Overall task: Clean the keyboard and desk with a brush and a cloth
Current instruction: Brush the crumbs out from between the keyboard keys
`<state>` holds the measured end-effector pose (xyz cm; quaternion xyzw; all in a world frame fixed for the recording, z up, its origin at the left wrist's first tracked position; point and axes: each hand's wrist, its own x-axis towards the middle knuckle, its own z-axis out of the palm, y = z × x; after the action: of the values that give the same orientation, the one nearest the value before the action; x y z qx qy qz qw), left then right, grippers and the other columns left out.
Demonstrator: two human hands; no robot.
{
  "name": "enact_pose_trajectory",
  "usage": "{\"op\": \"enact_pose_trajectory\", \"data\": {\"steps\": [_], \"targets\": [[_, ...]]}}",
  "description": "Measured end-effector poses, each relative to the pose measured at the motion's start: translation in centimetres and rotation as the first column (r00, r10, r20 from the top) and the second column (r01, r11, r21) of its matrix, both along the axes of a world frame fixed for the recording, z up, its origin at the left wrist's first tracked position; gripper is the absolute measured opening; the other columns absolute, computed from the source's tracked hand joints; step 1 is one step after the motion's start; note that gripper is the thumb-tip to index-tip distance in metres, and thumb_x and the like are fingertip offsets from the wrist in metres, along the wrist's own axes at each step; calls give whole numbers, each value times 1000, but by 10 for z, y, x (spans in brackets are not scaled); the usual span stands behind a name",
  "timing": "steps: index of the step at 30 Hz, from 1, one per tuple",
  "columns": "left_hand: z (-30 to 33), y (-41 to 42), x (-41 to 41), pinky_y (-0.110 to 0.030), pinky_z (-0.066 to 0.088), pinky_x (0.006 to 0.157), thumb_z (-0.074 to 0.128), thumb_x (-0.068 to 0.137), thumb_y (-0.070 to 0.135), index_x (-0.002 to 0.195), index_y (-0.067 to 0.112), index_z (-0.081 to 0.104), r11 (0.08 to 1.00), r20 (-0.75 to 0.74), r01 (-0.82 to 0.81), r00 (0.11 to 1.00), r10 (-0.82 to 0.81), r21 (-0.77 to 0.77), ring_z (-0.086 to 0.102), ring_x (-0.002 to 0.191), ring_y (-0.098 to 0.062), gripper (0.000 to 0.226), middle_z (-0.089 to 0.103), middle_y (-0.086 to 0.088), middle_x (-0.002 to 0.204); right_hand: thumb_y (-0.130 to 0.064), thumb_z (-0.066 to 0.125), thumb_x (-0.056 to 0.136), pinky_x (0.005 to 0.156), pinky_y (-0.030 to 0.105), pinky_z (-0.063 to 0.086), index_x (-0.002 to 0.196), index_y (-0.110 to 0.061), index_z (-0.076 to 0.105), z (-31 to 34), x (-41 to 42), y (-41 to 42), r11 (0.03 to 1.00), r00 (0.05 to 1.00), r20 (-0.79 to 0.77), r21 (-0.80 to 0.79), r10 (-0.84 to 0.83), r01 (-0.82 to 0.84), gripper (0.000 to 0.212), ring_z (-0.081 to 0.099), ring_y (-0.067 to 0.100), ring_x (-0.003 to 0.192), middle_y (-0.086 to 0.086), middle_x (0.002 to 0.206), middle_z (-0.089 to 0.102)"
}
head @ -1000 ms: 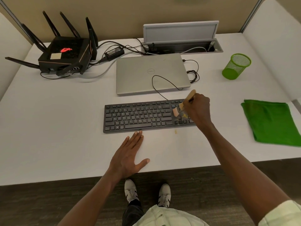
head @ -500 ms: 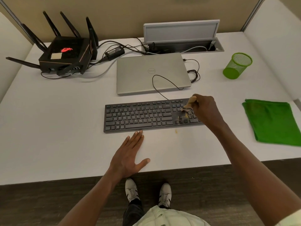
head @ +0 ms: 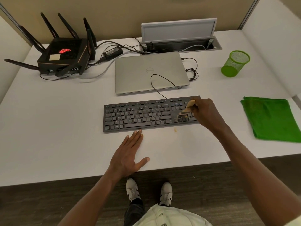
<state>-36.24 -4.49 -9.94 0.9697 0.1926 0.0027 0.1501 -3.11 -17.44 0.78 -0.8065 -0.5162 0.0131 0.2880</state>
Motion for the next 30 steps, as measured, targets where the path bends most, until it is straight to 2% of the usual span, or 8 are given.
{"op": "enact_pose_trajectory", "data": {"steps": [3, 9, 14, 18, 22, 25, 27, 30], "targets": [[-1, 0, 0, -33, -2, 127, 28, 97, 76, 163, 12, 10, 1000, 4, -3, 1000, 3, 5, -7, 157, -9, 93, -3, -1, 171, 5, 56, 84, 59, 36, 53, 80, -8, 69, 3, 0, -6, 1000, 1000, -10, -13, -27, 27, 18, 63, 26, 62, 7, 70, 69], [-1, 0, -1, -34, 0, 127, 30, 97, 75, 163, 13, 9, 1000, 5, -2, 1000, 2, -8, -6, 157, -10, 93, -4, 0, 172, 3, 56, 88, 58, 41, 52, 80, -6, 66, 5, -3, 3, 1000, 1000, -22, 20, -13, 13, 16, 61, 23, 62, 8, 72, 68], [-2, -1, -1, -35, 0, 127, 29, 97, 75, 163, 13, 9, 1000, 5, -4, 1000, 4, -5, -5, 158, -11, 93, -3, -1, 172, 6, 55, 85, 54, 40, 51, 79, -4, 64, 3, -7, -8, 996, 996, 29, -32, -79, 80, 14, 60, 34, 58, 13, 65, 66], [-2, -1, 0, -35, 1, 127, 33, 97, 74, 163, 12, 11, 1000, 18, -2, 1000, 3, -8, -3, 158, -11, 93, -1, -1, 172, 11, 50, 80, 54, 30, 45, 77, -8, 64, 7, -10, -15, 991, 991, -26, -22, -132, 131, 24, 57, 17, 54, 4, 66, 67], [-2, 0, 0, -35, 2, 127, 31, 97, 74, 163, 12, 11, 1000, 17, -1, 1000, 1, 0, -4, 158, -11, 93, -1, -2, 172, 8, 49, 78, 51, 33, 39, 75, -13, 60, 9, -8, -10, 973, 967, -118, 19, -228, 231, 24, 52, 21, 53, 3, 62, 62], [-2, 0, -1, -34, 2, 127, 31, 97, 74, 163, 12, 12, 1000, 19, -1, 1000, 1, 2, -3, 158, -11, 93, -1, -2, 172, 2, 51, 84, 51, 21, 36, 75, -12, 58, 4, -13, -6, 960, 944, -183, -3, -274, 278, 18, 54, 16, 55, -2, 63, 61], [-2, -1, -1, -34, 1, 127, 32, 97, 74, 163, 12, 12, 1000, 19, 1, 1000, -1, 0, -2, 158, -11, 93, 0, -2, 172, -2, 50, 88, 50, 23, 36, 77, -9, 58, 1, -17, -8, 952, 937, -170, -40, -304, 302, 15, 52, 12, 53, -3, 61, 57], [-2, 0, -1, -35, 1, 127, 31, 97, 74, 163, 12, 12, 1000, 15, 1, 1000, -1, 1, -4, 158, -11, 93, -1, -2, 172, -5, 51, 91, 48, 28, 36, 74, -5, 57, -1, -20, -15, 943, 935, -127, -82, -331, 323, 18, 52, 19, 52, 0, 58, 54]]}}
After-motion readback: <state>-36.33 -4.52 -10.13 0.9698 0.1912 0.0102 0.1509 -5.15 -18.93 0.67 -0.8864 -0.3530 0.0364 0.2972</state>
